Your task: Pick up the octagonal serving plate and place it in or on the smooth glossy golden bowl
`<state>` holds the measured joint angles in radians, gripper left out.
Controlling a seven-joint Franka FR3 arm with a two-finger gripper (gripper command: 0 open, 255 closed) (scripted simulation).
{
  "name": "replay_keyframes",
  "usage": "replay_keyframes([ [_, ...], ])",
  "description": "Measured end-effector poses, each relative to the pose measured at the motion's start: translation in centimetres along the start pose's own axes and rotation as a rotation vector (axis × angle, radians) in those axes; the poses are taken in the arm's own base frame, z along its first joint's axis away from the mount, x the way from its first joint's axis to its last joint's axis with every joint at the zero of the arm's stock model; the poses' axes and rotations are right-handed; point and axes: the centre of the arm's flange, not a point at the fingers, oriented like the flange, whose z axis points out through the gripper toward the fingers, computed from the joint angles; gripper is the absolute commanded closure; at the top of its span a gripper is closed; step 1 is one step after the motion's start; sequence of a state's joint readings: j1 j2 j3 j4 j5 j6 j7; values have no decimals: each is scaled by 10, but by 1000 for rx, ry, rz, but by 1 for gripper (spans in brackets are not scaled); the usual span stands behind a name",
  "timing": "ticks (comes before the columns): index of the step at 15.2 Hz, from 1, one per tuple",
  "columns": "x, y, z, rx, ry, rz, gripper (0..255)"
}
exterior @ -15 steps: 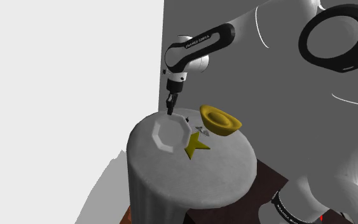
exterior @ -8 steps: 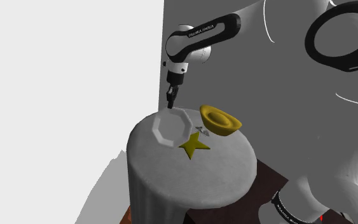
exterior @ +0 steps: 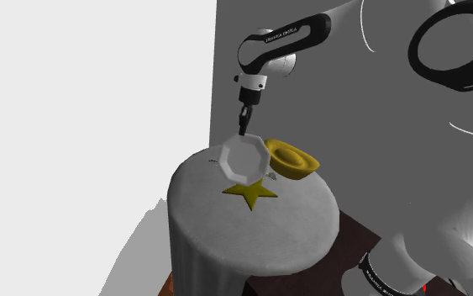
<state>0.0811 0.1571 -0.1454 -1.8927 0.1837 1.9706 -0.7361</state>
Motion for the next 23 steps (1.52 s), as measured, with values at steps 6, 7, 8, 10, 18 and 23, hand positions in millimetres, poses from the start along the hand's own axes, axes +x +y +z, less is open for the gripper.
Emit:
replay_keyframes([
  [6, -48, 60, -16, 0, 0, 0, 255],
  [7, -58, 69, -18, 0, 0, 0, 255],
  [8, -67, 76, -23, 0, 0, 0, 255],
  [10, -80, 96, -27, 0, 0, 0, 255],
  [18, -150, 176, -54, 0, 0, 0, 255],
  [23, -184, 219, -59, -1, 1, 0, 255],
])
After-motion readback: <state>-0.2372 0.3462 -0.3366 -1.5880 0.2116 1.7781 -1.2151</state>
